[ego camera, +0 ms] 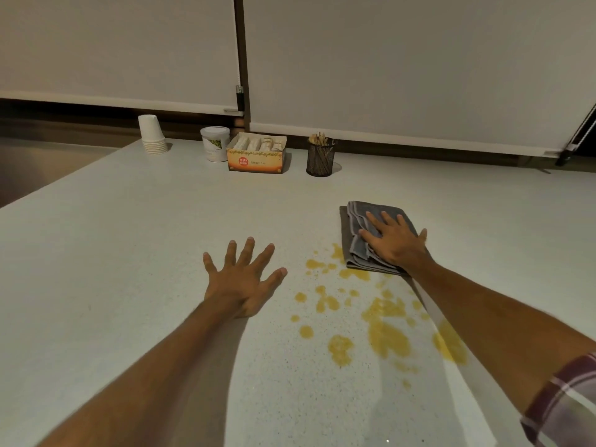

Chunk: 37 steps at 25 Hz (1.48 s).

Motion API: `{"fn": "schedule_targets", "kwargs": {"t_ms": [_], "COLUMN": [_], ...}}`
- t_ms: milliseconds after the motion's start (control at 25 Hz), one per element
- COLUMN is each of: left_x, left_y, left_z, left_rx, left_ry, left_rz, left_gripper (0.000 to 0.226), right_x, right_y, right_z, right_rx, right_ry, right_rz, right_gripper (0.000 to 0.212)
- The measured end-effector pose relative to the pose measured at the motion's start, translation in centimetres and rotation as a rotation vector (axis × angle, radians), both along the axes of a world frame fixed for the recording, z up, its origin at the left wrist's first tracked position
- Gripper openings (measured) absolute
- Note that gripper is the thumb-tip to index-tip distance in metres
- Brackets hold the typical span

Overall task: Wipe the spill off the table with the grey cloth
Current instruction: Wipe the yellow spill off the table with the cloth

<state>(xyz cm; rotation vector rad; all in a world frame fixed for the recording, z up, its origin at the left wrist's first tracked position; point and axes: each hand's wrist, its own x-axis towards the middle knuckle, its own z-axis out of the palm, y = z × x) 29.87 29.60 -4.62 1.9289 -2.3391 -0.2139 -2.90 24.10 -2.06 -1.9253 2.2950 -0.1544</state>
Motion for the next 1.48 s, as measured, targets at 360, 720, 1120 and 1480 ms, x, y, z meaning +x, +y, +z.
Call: {"fn": "schedule_targets", "kwargs": {"t_ms": [360, 720, 1120, 1480], "left_x": [0.2, 0.2, 0.4, 3.7], "left_y": [-0.4, -0.1, 0.6, 4.9], "left_z": [-0.3, -0.1, 1.0, 1.0], "left_rx": [0.004, 0.012, -0.003, -0.014], "left_ry": [0.010, 0.017, 0.073, -0.004], "left_rz": [-0.022, -0.013, -0.042, -0.112], "left_gripper": [0.080, 0.082, 0.062, 0.056], "right_x": [9.8, 8.5, 15.4, 17.8], "right_y": [-3.3, -0.9, -0.3, 6.8], "right_z": [-0.1, -0.9, -0.4, -0.6], "right_rx": [0.013, -0.046, -0.005, -0.017], "right_ry": [-0.022, -0.015, -0.054, -0.036], "right_rz": [0.081, 0.129, 0.075, 0.093], "right_gripper": [0.070, 0.061, 0.061, 0.061]}}
